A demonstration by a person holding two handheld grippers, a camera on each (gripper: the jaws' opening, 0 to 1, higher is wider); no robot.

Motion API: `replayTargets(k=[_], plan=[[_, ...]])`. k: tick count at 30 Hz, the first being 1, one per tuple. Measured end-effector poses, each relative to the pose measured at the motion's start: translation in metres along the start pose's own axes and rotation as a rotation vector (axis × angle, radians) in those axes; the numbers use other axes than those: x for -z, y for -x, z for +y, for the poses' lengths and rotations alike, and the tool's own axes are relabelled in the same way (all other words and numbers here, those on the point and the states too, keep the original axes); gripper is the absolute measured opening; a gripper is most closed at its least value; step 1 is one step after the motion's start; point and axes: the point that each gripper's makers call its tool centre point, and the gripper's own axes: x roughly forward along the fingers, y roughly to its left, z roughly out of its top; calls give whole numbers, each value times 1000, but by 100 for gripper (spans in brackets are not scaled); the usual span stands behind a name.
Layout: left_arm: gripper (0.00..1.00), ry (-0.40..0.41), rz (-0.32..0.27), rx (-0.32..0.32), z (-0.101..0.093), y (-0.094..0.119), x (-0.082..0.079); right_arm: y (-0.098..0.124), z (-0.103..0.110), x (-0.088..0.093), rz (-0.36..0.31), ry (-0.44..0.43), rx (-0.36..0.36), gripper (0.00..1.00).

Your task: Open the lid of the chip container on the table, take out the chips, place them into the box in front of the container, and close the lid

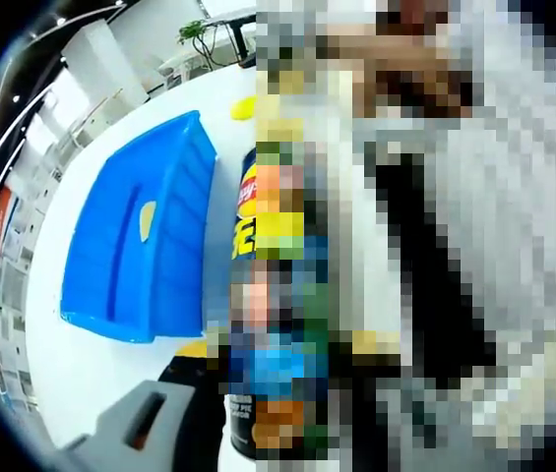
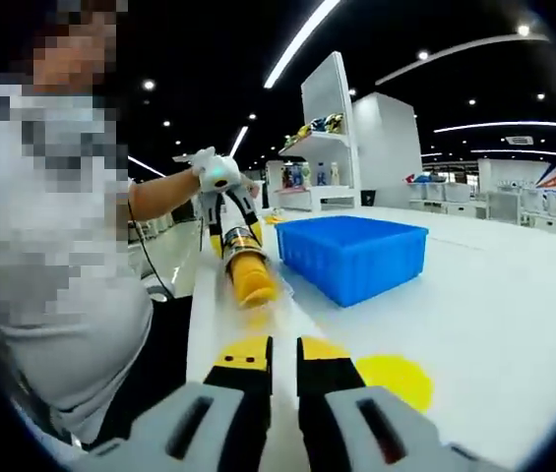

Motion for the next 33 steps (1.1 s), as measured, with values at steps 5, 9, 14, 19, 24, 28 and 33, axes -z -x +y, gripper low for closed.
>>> replayTargets(k=[5, 9, 14, 19, 24, 28, 33], plan=[[46, -1, 4, 1, 0, 0, 0, -9, 3, 3, -4, -11, -28, 8], [46, 5, 2, 3, 1, 0, 1, -15, 10, 1, -10, 2, -66, 6], [46, 11, 1, 9, 0, 0, 1, -26, 12, -2, -14, 29, -78, 3], [46, 15, -2, 11, 1, 0, 1, -36, 18, -6, -28, 39, -102, 2], [46, 13, 2, 11, 0, 0, 1, -49, 24, -8, -33, 42, -119, 2], [46, 11, 2, 11, 0, 0, 0, -62, 29, -11, -35, 42, -133, 2], [46, 12, 1, 15, -1, -1, -1, -82, 36, -16, -25, 42, -159, 2]])
